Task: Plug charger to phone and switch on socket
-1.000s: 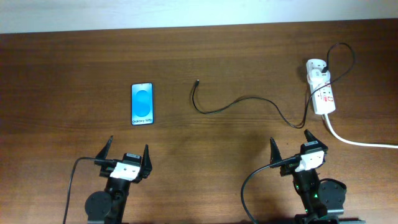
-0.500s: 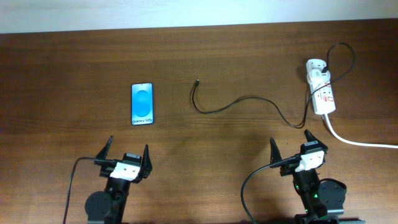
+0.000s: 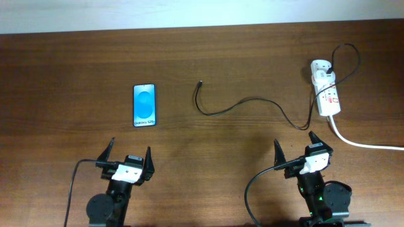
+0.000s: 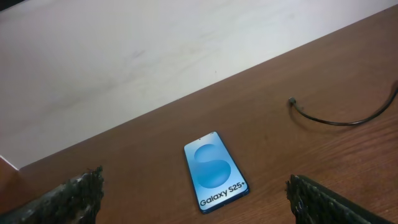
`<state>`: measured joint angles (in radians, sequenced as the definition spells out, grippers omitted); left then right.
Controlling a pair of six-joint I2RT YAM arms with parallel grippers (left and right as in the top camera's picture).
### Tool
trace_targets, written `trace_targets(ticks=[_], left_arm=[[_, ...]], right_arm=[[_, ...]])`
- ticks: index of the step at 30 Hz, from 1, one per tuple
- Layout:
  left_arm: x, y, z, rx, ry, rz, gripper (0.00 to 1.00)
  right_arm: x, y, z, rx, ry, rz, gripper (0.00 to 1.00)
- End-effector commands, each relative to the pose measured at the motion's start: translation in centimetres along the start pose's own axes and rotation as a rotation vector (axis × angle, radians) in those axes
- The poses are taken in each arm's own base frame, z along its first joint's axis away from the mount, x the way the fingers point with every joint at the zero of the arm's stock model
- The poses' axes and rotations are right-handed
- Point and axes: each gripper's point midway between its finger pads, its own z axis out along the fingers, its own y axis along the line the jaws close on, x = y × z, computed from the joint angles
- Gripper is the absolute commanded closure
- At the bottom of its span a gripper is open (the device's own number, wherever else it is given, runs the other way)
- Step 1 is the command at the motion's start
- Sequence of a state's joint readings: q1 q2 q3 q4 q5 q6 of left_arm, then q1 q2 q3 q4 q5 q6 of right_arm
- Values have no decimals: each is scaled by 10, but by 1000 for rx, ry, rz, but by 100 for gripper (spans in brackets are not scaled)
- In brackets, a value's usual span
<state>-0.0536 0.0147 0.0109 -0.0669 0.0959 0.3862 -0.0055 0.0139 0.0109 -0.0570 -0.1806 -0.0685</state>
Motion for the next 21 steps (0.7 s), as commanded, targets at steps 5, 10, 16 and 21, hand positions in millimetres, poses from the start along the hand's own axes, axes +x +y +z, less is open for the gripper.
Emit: trace_targets(ticks=[5,10,16,21], left_arm=[[2,3,0,-18,9,12,1],[2,3,0,-18,8,12,1],[3,3,0,-17,11,11,1],[-9,7,-1,-33,-38,-5,1]], right_arm=[[3,1,0,1,6,-2,2],[3,1,0,0,6,-2,1],[3,1,0,0,6,-2,2],[3,1,0,0,6,-2,2]])
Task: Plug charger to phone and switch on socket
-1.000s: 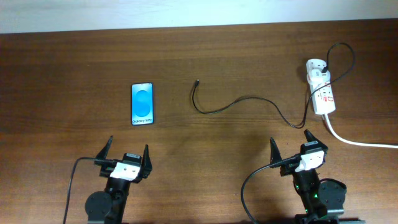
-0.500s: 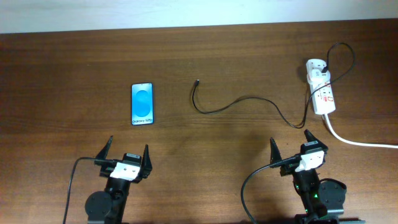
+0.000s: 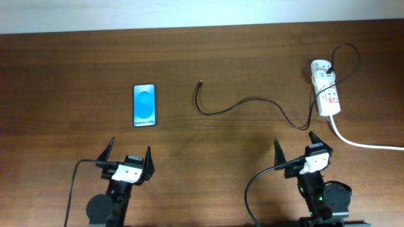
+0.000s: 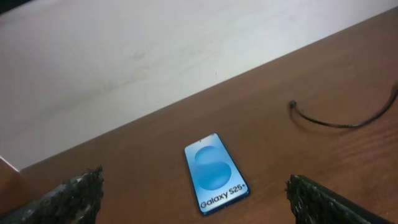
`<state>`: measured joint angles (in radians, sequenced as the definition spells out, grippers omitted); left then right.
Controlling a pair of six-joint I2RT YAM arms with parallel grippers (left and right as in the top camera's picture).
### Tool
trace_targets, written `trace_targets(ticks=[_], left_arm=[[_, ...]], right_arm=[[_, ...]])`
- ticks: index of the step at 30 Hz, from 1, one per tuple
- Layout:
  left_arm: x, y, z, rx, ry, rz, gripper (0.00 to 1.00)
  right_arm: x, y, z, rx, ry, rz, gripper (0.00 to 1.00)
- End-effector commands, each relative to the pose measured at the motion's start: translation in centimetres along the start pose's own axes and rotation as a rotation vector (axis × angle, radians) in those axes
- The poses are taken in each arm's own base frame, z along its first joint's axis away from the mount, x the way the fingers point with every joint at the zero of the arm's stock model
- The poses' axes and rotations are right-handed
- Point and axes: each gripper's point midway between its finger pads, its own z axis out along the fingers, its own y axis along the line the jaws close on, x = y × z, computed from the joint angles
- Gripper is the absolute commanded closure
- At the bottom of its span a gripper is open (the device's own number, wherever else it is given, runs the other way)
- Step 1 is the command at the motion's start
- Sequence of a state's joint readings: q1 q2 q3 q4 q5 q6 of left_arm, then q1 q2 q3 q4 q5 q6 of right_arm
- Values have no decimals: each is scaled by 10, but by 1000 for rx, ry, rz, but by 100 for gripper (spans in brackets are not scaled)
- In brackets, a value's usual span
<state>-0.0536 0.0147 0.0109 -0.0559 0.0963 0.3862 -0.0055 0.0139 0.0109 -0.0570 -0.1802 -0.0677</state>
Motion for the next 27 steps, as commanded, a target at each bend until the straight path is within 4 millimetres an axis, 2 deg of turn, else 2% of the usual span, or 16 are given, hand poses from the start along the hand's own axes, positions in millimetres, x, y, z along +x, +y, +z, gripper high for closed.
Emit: trace_targets(ticks=[1,3,5,6,10,12,17,20,22,24,27], left_arm=[[-13,8,-1,-34,-47,-73,1],[-25,13,-3,-35,-58,-157,1],[-34,15,-3,-19,-48,-164,1],[-46,16,-2,6,-36,-166,1],[-77,29,14,30,21,-173,1],[-96,29,34,101,70,-183,1],[-115,34,85,209,257,-219,1],[-129,37,134,301,423,-257,1],[-128,33,156,360,503,-283,1],[-116,23,168,415,591,-310,1],[-91,8,168,462,683,-334,1]], right_arm=[[3,1,0,0,6,-3,2],[3,1,0,0,6,-3,2],[3,1,0,0,6,-3,2],[3,1,0,0,6,-3,2],[3,1,0,0,6,-3,2],[3,1,0,0,6,-3,2],[3,1,0,0,6,-3,2],[3,1,0,0,8,-3,2],[3,1,0,0,7,-3,2],[3,1,0,0,8,-3,2],[3,1,0,0,8,-3,2]])
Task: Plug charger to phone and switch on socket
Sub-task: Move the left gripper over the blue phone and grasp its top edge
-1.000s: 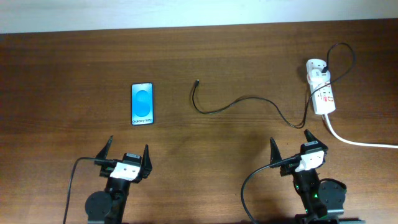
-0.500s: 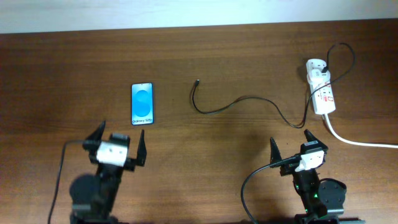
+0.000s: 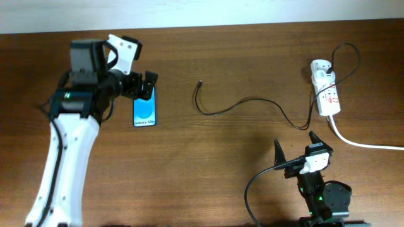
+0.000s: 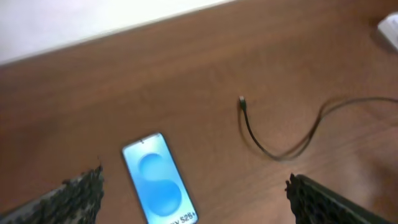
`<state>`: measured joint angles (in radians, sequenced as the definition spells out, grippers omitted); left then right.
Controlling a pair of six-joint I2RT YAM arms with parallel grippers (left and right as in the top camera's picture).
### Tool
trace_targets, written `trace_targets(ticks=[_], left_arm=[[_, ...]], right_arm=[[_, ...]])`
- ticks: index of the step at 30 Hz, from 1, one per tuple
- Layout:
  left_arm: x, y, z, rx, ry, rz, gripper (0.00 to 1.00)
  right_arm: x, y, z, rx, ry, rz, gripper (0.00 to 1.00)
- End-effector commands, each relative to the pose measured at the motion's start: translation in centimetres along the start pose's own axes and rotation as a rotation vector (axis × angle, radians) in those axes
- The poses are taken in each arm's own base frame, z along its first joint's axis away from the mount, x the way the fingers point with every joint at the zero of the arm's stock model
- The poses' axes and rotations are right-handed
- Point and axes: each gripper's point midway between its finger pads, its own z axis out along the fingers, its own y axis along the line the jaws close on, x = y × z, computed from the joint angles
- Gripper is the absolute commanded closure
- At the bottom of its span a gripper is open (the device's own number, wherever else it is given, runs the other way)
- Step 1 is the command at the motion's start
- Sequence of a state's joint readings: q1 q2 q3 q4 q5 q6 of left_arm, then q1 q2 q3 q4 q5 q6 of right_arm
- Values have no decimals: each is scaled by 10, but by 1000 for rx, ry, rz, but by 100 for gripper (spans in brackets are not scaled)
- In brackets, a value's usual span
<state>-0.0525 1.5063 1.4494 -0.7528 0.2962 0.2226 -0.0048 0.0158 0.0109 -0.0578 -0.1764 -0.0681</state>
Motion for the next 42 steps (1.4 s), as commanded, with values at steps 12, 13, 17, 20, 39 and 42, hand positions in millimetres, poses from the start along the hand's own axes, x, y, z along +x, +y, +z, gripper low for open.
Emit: trace_targets(ticks=[12,13,17,20,39,42], left_arm=[[5,-11,19,89,39,-29,1],[2,-9,19,81,30,-69,1],[-13,12,15,-39,-6,-153,1],[-19,27,10,-116,31,-214,1],[114,52,144,-139,562,-358,1],[134,54,160,-145,616,-371,0]], right_arm=[[3,1,0,-3,5,-3,2],[3,1,0,-3,5,-3,2],[3,1,0,-3,5,-3,1],[3,1,0,-3,5,-3,2],[3,1,0,-3,5,-3,2],[3,1,0,-3,5,-3,2]])
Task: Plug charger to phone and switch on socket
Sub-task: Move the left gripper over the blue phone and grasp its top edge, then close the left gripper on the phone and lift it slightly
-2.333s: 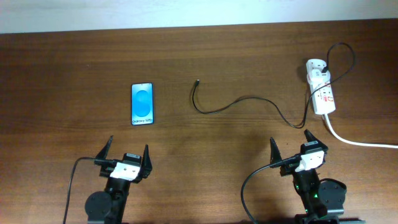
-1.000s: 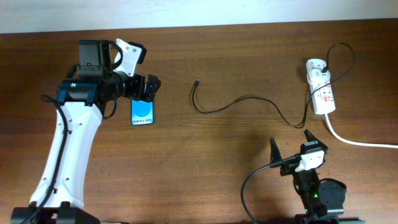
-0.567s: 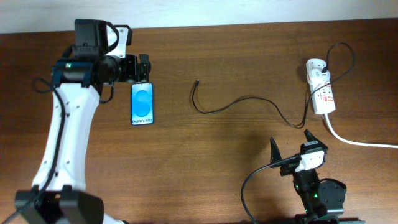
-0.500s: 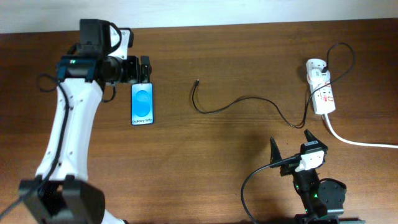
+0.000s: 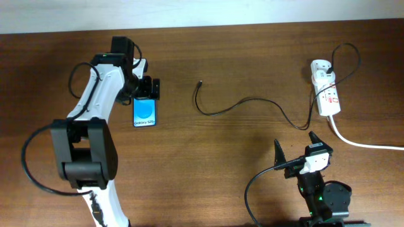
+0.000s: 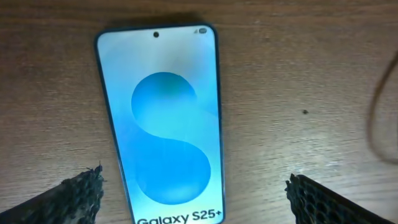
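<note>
The phone [image 5: 144, 114] lies face up on the brown table, its screen blue with "Galaxy S25+" on it; it fills the left wrist view [image 6: 165, 124]. My left gripper [image 5: 146, 93] hangs open right over the phone's far half, one finger on either side of the phone [image 6: 194, 185] and not touching it. The black charger cable [image 5: 243, 103] snakes from its free plug end [image 5: 200, 82] to the white power strip [image 5: 326, 93] at the far right. A loop of cable [image 6: 375, 118] shows at the wrist view's right edge. My right gripper [image 5: 293, 140] rests open near the front edge.
The strip's thick white lead [image 5: 363, 144] runs off the right edge. A pale wall or floor band [image 5: 202, 12] borders the table's far edge. The left arm [image 5: 95, 107] stretches from the front left up to the phone.
My left gripper has come down closer over the phone, which now fills its view. The arm's posture has changed in the overhead view. Phone, cable and right arm have not moved.
Both arms rested at the front edge with open grippers for the first two moments. Then the left arm was stretched out high beside the phone. Now its open gripper hangs low over the phone. Cable, power strip and right arm stayed put.
</note>
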`<state>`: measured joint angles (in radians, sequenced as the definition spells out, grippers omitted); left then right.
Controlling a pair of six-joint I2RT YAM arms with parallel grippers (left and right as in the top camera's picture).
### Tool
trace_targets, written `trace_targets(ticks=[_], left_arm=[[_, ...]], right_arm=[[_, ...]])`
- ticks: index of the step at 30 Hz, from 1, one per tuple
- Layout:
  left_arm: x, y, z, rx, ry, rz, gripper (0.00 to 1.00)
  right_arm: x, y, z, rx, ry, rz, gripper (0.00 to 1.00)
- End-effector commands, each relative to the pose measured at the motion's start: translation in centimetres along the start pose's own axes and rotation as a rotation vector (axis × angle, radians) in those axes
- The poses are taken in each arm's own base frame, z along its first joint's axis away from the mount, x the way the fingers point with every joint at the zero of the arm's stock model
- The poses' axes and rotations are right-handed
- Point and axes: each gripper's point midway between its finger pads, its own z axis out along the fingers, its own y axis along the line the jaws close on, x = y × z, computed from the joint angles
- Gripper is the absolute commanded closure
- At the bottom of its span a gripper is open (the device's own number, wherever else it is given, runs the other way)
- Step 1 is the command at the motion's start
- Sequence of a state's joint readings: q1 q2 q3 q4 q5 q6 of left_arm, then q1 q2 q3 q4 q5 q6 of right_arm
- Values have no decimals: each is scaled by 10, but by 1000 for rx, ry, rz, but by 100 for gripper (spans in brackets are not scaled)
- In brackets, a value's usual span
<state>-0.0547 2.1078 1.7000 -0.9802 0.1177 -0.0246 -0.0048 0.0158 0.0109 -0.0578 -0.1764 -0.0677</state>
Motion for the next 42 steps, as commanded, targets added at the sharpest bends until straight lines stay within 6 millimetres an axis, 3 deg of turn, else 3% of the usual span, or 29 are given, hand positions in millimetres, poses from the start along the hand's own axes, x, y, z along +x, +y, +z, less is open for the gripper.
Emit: trace_targets(ticks=[1,16,20,25,29,35,42], left_arm=[[1,12,21,-63,35,-45,0],[6,18,48,-81,75,-50,0],[15,20,65,-82,122,-53,3],[17,20,68,-83,129,-54,12],[18,20,71,-84,134,-51,8],[30,7,93,-98,189,-9,9],[34,7,93,-99,203,-8,1]], right_arm=[[3,1,0,-3,5,-3,1],[3,1,0,-3,5,-3,2],[3,1,0,-3,5,-3,2],[3,1,0,-3,5,-3,2],[3,1,0,-3,5,-3,2],[3,1,0,-3,5,-3,2],[3,1,0,-3,5,-3,2]])
